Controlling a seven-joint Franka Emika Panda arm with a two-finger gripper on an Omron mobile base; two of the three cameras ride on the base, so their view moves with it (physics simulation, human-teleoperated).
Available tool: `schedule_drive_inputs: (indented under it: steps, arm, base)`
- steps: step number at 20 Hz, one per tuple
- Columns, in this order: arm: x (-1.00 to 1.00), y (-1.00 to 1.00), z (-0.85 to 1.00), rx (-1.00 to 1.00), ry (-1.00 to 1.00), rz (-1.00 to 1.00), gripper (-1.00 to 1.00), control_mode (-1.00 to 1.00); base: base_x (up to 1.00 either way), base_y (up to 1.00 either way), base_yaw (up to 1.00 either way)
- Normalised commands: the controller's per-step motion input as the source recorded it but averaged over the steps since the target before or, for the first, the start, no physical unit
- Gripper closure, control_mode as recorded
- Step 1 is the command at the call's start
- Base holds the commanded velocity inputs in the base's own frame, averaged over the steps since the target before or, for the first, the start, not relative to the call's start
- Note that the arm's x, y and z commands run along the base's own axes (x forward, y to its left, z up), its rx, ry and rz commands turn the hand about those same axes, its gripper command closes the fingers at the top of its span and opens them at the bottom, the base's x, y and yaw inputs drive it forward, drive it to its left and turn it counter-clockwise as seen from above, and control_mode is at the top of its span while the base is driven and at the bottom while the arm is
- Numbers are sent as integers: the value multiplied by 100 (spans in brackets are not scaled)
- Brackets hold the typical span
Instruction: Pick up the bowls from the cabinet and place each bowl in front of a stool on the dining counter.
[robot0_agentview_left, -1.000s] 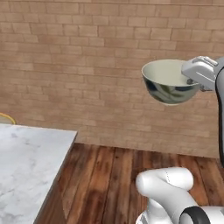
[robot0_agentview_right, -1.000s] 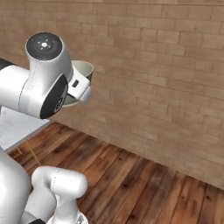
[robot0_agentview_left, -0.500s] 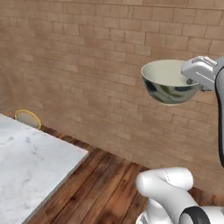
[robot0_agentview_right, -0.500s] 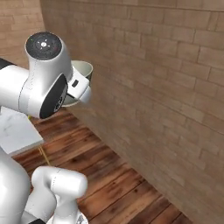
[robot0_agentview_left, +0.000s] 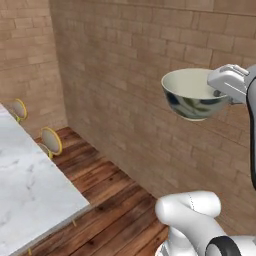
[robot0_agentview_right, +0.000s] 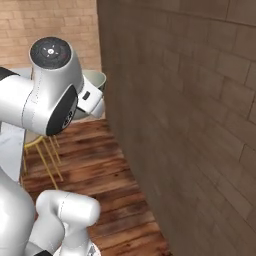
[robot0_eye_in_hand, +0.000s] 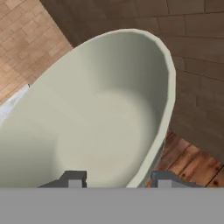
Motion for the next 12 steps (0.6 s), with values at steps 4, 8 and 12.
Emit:
schedule_drive_inputs:
  steps: [4, 8, 12]
  arm:
    - [0, 0, 0, 0, 0, 0, 100, 100]
    - [0, 0, 0, 0, 0, 0, 100, 100]
    - [0, 0, 0, 0, 0, 0, 100, 100]
  base:
    - [100, -38, 54]
    - [100, -18, 46]
    - [100, -20, 39]
